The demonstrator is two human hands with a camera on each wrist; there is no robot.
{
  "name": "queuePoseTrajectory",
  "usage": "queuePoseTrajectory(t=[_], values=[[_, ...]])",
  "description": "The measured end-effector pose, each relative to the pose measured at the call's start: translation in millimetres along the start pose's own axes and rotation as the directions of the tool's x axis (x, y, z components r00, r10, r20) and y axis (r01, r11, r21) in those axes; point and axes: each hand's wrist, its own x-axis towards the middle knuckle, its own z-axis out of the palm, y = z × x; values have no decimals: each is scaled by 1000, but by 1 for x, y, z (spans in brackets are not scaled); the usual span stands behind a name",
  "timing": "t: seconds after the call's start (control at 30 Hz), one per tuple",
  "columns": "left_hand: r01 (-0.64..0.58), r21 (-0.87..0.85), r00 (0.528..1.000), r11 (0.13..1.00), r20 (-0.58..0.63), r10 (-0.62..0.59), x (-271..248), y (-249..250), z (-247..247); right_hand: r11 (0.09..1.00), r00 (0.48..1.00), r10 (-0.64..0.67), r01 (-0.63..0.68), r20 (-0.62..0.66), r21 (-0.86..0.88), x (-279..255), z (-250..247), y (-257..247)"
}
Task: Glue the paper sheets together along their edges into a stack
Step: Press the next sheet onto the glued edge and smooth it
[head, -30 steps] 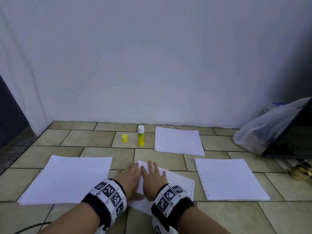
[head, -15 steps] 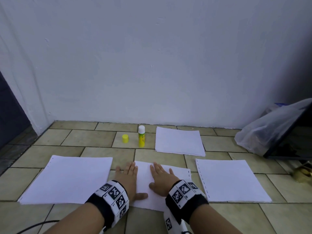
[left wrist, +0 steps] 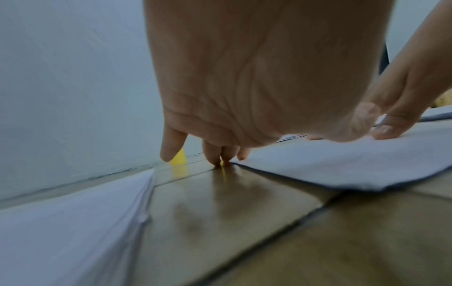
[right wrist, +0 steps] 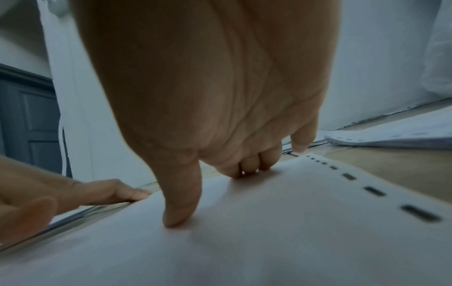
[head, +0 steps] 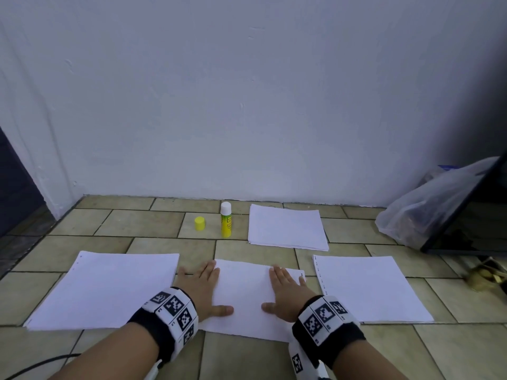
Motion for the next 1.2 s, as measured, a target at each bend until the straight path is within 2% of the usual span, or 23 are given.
queuePoseTrajectory(t=[0.13, 0.27, 0.33, 0.5, 0.7, 0.77, 0.9, 1.03, 1.2], values=[[-12, -43, 993, 999, -118, 7, -3, -1, -7, 999, 999, -37, 37, -9, -28, 1, -6, -7], [-214, -63, 964, 975, -174, 200, -6, 10, -7, 995, 996, -72, 68, -46, -76, 6, -13, -17], [-253, -59, 956, 966, -170, 240, -9, 13, -8, 995, 994, -65, 58, -83, -83, 8, -15, -20], [-246, 34, 955, 969, -163, 248, -18, 8, -23, 997, 993, -43, 34, -112, -76, 8, -17, -30], [-189, -37, 948, 981, -266, 173, -13, 10, -21, 990, 988, -144, 144, -48, -12, 8, -11, -48], [-148, -74, 963, 986, -240, 127, -4, 10, -15, 986, 984, -168, 167, -51, -18, 11, -13, -52], [-91, -58, 992, 994, -97, 85, 11, 14, -6, 978, 979, -201, 199, -36, -71, 17, -16, -60], [-62, -1, 996, 998, -72, 61, 14, 15, -6, 978, 978, -207, 205, -43, -43, 18, -20, -50], [-50, 27, 998, 998, -45, 52, 16, 16, -11, 993, 995, -98, 100, -31, 63, 15, -23, -17]])
